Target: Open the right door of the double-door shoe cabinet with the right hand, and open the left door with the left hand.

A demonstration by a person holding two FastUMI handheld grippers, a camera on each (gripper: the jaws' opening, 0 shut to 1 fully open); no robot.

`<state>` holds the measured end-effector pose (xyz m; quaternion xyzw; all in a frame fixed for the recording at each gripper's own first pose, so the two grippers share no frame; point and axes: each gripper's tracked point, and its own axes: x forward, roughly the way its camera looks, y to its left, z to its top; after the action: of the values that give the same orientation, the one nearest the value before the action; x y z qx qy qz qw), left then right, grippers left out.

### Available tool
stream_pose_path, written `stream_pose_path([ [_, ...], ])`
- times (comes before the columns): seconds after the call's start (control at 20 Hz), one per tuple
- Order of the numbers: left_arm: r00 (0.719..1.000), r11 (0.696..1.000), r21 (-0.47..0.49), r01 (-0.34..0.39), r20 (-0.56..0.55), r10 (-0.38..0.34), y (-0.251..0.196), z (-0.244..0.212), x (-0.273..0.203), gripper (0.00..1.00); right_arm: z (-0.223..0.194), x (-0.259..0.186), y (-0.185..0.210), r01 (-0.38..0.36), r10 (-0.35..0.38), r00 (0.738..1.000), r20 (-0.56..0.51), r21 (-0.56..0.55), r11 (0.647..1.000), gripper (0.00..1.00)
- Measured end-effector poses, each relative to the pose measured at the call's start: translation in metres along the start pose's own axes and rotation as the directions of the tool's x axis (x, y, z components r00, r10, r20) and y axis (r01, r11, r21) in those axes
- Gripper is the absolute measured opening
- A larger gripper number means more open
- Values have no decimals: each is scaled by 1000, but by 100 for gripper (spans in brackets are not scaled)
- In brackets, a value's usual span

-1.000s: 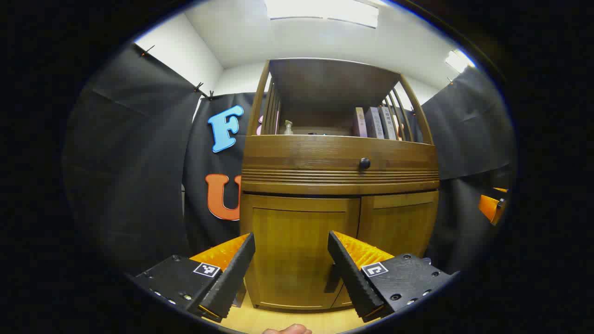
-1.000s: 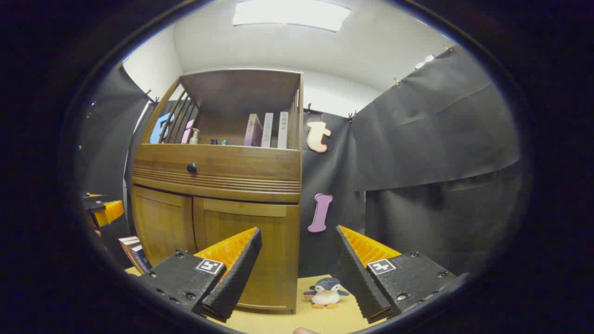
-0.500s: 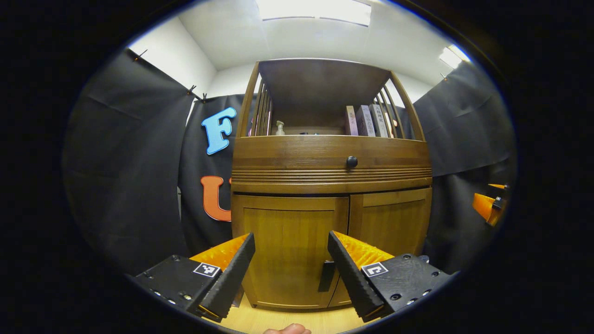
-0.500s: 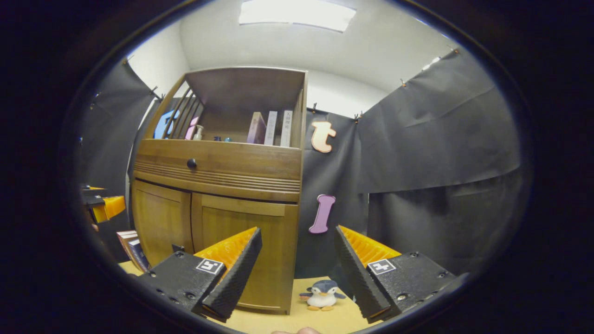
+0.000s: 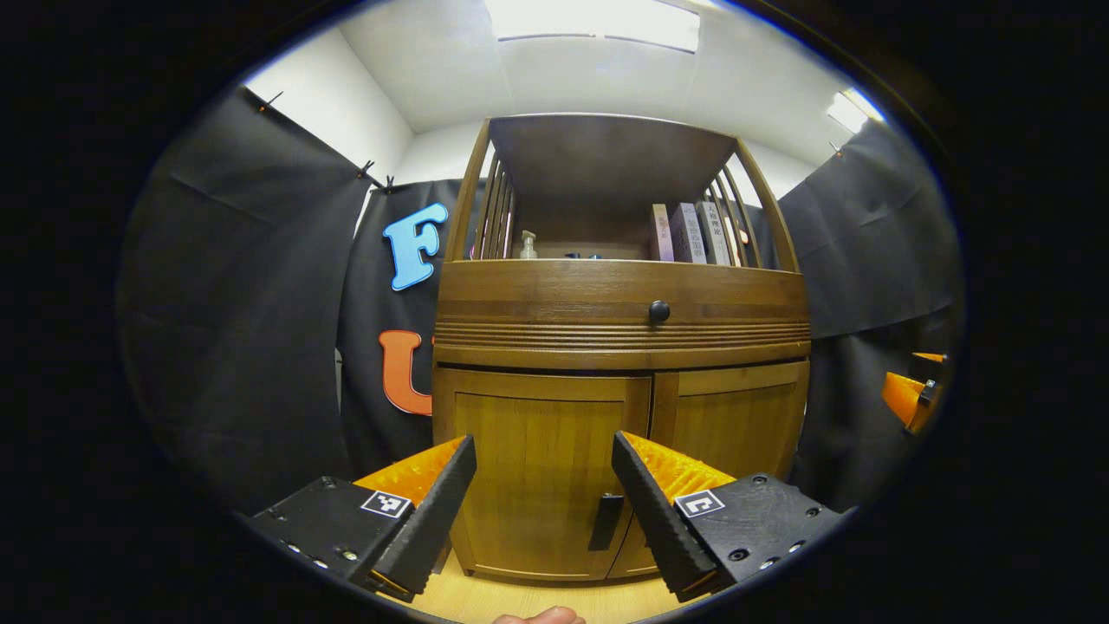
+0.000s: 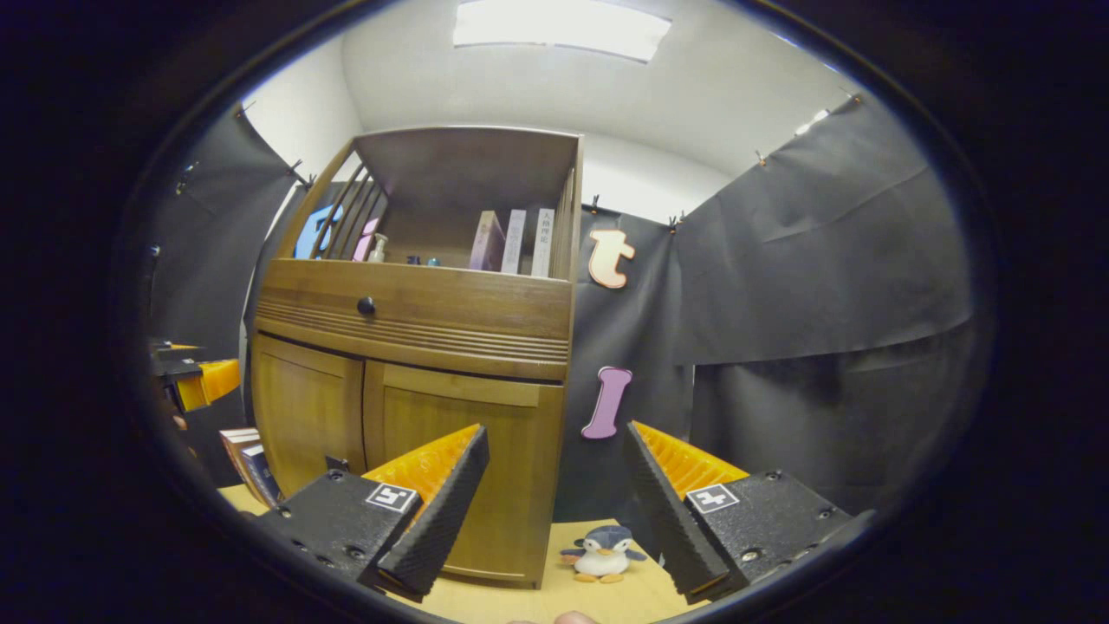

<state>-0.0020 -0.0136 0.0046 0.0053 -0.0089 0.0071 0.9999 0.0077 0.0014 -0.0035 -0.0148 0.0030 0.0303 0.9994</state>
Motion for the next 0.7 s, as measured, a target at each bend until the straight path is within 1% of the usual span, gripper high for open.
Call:
stream_pose_path([
  [0.15, 1000, 1000, 6, -22, 15, 22, 8, 2, -3, 95, -3, 0, 5, -6, 6, 1000, -8, -2, 1000, 98],
  [0.25, 999, 1000, -14, -20, 26, 21, 9, 4, -4, 95, -7, 1, 8, -13, 13, 1000, -26, -2, 1000, 98],
  [0.3, 1000, 1000, -22, -14, 23, 15, 9, 3, -3, 100, -7, 0, 9, -16, 16, 999, -28, -4, 1000, 98],
  [0.4, 1000, 1000, -19, -11, 9, 11, 11, -3, -2, 100, -5, 0, 11, -12, 11, 1000, -22, -10, 1000, 98],
  [0.45, 1000, 1000, -12, -10, 9, 10, 12, -2, -3, 95, -5, 0, 12, -9, 9, 1000, -18, -11, 1000, 98],
  [0.5, 1000, 1000, -3, -12, 13, 12, 14, -3, -3, 94, -4, 0, 14, -10, 10, 1000, -13, -10, 1000, 100],
  [0.55, 1000, 1000, 7, -12, 16, 12, 14, -3, -4, 94, -4, 0, 16, -13, 13, 1000, -9, -6, 1000, 98],
  [0.6, 1000, 1000, 15, -11, 16, 11, 15, -3, -4, 100, -5, 0, 19, -15, 15, 1000, -8, -1, 1000, 98],
  [0.65, 1000, 1000, 21, -8, 13, 7, 14, -4, -4, 100, -8, 1, 22, -20, 21, 1000, -10, 6, 1000, 98],
  [0.7, 1000, 1000, 25, -2, 6, 2, 14, -7, -5, 100, -12, 3, 25, -25, 25, 1000, -19, 15, 1000, 100],
])
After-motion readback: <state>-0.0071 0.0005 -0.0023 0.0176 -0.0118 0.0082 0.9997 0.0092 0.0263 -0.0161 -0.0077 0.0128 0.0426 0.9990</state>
